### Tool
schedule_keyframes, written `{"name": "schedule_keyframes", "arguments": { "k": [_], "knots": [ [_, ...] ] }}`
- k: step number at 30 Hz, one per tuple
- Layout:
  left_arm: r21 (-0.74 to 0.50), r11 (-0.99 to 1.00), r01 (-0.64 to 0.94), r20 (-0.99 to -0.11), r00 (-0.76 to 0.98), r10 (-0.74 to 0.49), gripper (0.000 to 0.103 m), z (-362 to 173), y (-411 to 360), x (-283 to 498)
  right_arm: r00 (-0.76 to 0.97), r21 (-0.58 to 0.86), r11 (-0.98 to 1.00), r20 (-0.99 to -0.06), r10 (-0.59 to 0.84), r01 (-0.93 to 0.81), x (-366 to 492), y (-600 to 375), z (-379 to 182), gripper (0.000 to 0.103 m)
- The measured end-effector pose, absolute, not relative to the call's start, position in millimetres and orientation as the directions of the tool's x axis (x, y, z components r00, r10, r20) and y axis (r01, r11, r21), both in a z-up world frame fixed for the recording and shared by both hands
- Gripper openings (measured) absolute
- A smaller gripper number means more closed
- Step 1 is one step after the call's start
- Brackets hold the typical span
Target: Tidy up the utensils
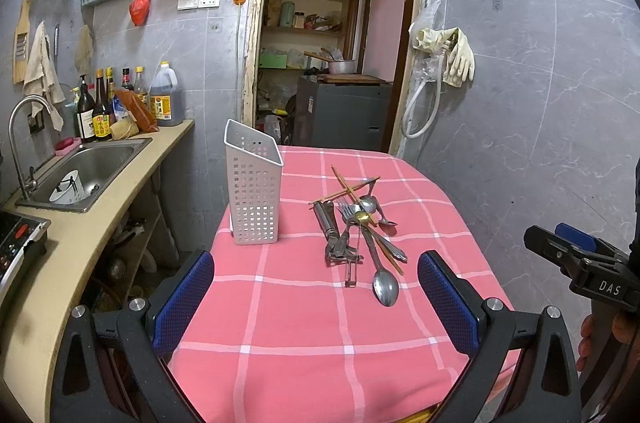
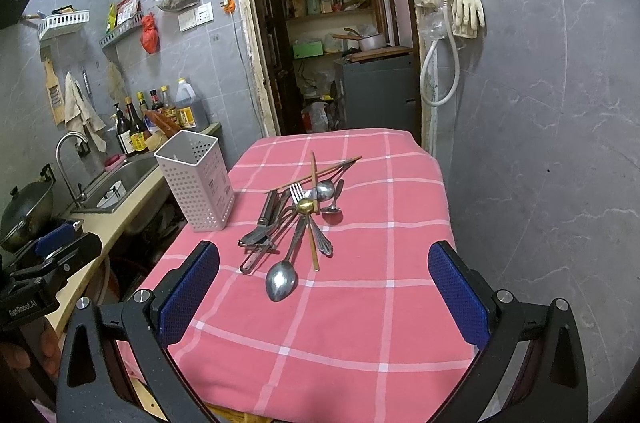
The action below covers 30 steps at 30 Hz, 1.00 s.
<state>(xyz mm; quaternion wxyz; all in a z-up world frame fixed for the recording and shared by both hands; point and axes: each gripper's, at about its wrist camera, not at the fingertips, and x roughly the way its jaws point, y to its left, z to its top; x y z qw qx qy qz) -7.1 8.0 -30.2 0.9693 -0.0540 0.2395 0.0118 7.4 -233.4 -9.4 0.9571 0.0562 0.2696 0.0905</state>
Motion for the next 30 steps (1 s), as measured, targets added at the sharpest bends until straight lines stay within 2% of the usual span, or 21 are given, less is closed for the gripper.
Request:
{"name": "schedule_keyframes", "arguments": {
  "k": [30],
  "knots": [
    [-0.105,0.993,-0.049,-0.473,0.881,-0.006,0.102,-17.0,7.3,0.7,0.836,0.159,0.977,-0.51,0.205,-0.142,12.0,-231.3,-8.6,0.102]
  ]
}}
